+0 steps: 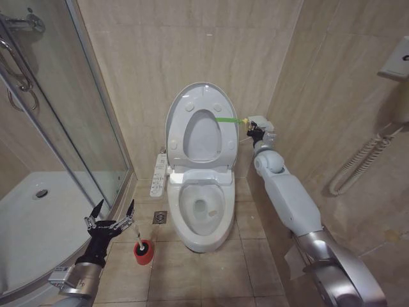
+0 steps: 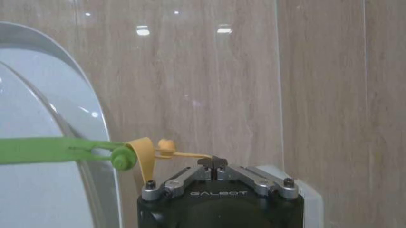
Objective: Open the toilet lid, clean the toilet bowl with a toilet brush, close the toilet lid, and flush.
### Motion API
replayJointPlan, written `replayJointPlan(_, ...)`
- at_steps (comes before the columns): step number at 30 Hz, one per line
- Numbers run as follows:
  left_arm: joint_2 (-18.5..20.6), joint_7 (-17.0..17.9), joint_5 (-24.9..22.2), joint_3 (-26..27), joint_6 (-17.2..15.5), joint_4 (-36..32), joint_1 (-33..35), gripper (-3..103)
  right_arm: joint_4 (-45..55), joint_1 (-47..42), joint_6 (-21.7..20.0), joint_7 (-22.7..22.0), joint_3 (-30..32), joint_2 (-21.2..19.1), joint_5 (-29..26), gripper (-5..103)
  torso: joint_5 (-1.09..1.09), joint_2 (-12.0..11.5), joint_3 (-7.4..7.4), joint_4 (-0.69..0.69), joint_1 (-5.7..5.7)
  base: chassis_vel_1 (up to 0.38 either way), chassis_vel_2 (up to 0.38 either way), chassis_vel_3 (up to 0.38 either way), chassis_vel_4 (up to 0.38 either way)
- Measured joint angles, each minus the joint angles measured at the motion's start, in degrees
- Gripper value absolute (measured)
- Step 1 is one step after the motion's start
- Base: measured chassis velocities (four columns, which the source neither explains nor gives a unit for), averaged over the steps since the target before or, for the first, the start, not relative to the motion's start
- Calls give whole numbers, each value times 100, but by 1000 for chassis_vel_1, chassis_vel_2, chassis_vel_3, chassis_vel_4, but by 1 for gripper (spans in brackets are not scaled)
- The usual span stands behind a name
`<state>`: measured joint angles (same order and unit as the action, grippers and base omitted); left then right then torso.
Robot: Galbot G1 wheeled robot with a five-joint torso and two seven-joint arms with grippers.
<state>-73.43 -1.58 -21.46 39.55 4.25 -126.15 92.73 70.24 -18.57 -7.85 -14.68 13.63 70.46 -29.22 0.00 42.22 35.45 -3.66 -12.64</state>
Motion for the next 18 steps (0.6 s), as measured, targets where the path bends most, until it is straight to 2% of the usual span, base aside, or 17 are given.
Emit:
replayJointPlan(11, 0, 0, 0, 0, 0, 0, 0, 100, -128, 96, -1, 34, -65, -14, 23, 1, 0, 0, 0, 0, 0, 0, 0, 0, 0)
replayJointPlan(18, 0, 0, 0, 0, 0, 0, 0, 100, 244, -113, -138, -9, -117, -133, -61, 1, 0, 0, 0, -2, 0, 0, 0, 0, 0)
